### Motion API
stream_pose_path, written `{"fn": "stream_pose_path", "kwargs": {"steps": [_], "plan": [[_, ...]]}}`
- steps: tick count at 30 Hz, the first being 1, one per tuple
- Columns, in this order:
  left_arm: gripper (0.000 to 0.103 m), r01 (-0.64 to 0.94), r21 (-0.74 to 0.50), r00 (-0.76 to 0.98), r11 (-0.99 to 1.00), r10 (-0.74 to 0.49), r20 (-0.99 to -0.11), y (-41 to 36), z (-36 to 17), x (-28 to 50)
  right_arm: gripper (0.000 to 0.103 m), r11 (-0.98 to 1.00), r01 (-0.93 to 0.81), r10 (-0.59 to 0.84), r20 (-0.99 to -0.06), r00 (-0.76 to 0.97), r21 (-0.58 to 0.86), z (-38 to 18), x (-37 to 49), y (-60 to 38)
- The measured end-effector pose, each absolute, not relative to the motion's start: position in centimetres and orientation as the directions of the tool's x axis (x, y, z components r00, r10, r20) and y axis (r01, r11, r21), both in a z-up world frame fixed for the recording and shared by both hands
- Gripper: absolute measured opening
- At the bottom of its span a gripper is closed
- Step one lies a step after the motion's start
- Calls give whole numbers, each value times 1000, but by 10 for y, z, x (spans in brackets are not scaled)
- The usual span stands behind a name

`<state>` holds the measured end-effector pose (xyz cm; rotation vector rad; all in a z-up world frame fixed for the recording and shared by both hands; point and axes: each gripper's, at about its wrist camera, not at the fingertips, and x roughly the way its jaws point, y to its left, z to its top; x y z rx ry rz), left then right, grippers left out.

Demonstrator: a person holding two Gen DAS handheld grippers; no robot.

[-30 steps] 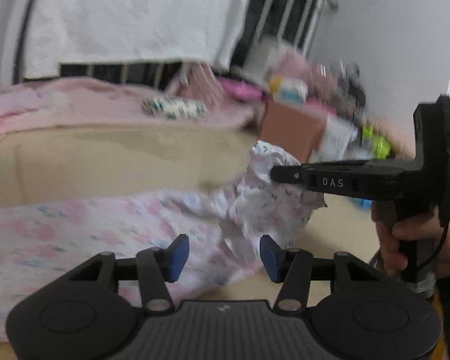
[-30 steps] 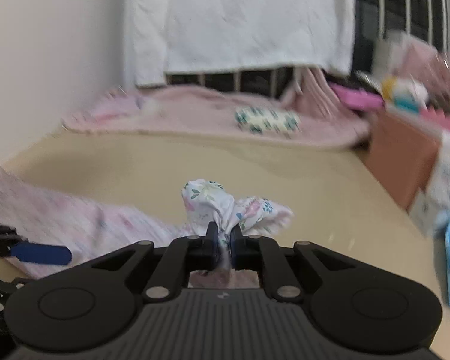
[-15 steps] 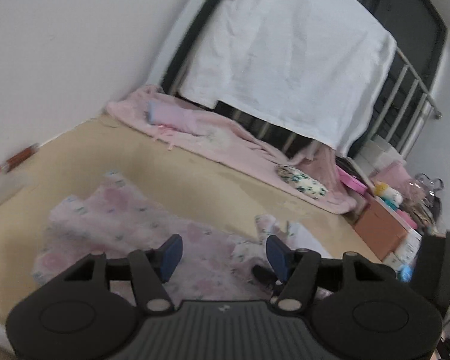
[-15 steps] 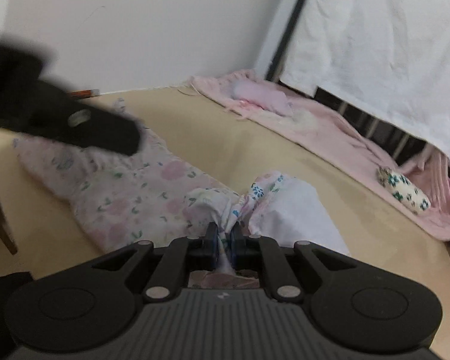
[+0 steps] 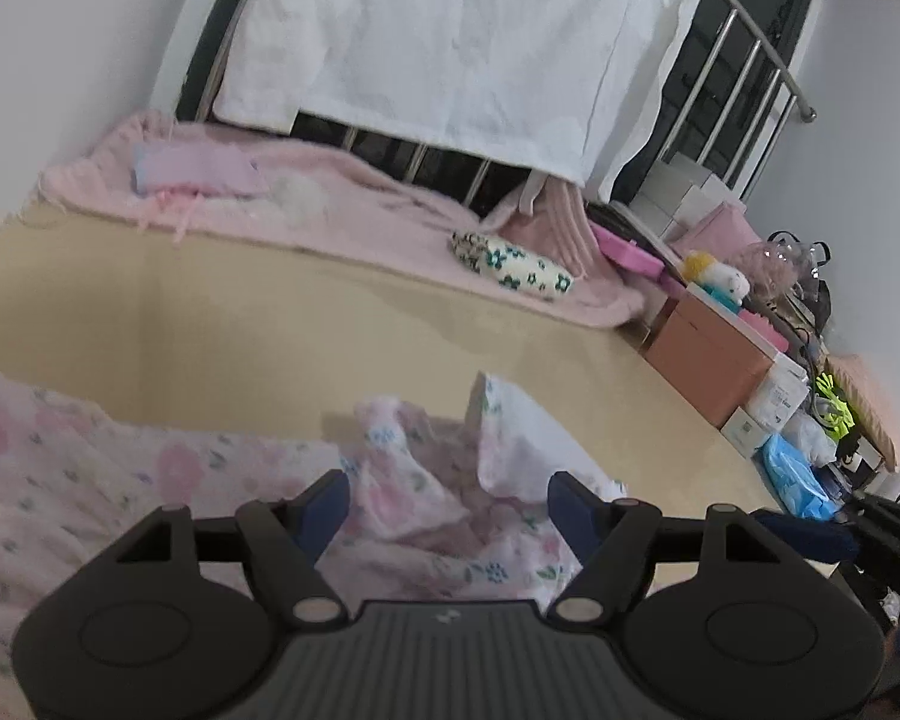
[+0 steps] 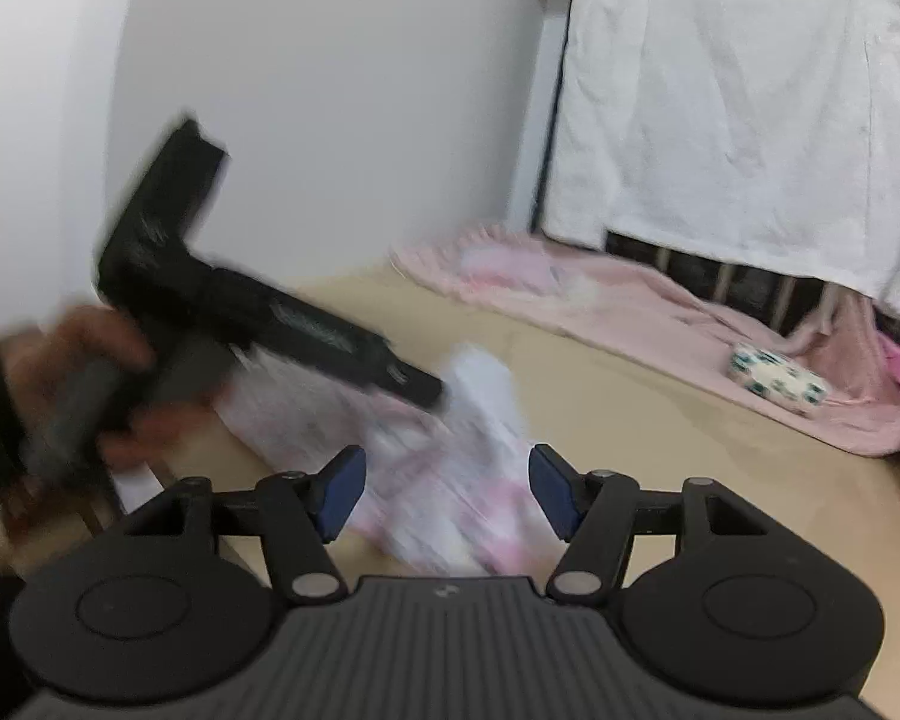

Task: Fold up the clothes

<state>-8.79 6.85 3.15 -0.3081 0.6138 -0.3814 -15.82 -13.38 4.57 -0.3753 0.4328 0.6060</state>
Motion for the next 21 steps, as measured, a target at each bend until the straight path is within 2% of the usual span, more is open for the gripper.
{"fn": "stream_pose_path", "kwargs": {"steps": [2,3,4,5,6,7,9,11,12,14,15,17,19,20,21], "plan": [[72,255,-379,733,890,-433,-524,62,29,-82,61,760,-608,443,-502,743,-230,38,-153,-142],[65,255,-373,719,892,-433,-544,58,28,-78,60,759,-605,433,-508,745,-240,34,-150,-146],[32,256,-377,698,890,-440,-565,56,26,-75,52,757,-612,437,-518,736,-231,29,-145,-144],[12,259,-401,677,879,-461,-574,57,25,-74,28,748,-627,450,-527,721,-218,25,-139,-138],[5,261,-430,657,864,-486,-577,59,25,-74,15,748,-627,448,-533,718,-216,23,-132,-133],[5,256,-452,656,855,-497,-569,62,26,-77,9,757,-614,432,-532,728,-226,23,-127,-128],[4,218,-450,656,866,-471,-590,68,26,-86,9,741,-624,444,-515,733,-248,25,-126,-121],[4,176,-426,649,887,-430,-628,70,22,-93,11,717,-651,455,-540,708,-250,23,-122,-116],[4,167,-405,646,899,-410,-644,69,19,-96,13,705,-665,457,-560,691,-246,21,-120,-115],[5,158,-375,646,914,-382,-661,68,15,-103,30,692,-686,464,-588,663,-227,19,-117,-119],[8,165,-373,649,913,-385,-656,69,18,-104,32,696,-691,492,-572,656,-195,25,-117,-126],[26,173,-377,672,910,-389,-630,73,28,-104,36,707,-697,551,-524,650,-120,38,-117,-141],[71,164,-389,727,906,-378,-574,78,42,-101,37,726,-686,584,-482,653,-50,46,-112,-153],[75,158,-390,737,907,-371,-565,76,45,-95,37,732,-681,600,-460,655,-15,50,-109,-160],[75,151,-389,741,909,-365,-564,74,47,-88,37,739,-674,592,-456,665,-23,50,-106,-160]]}}
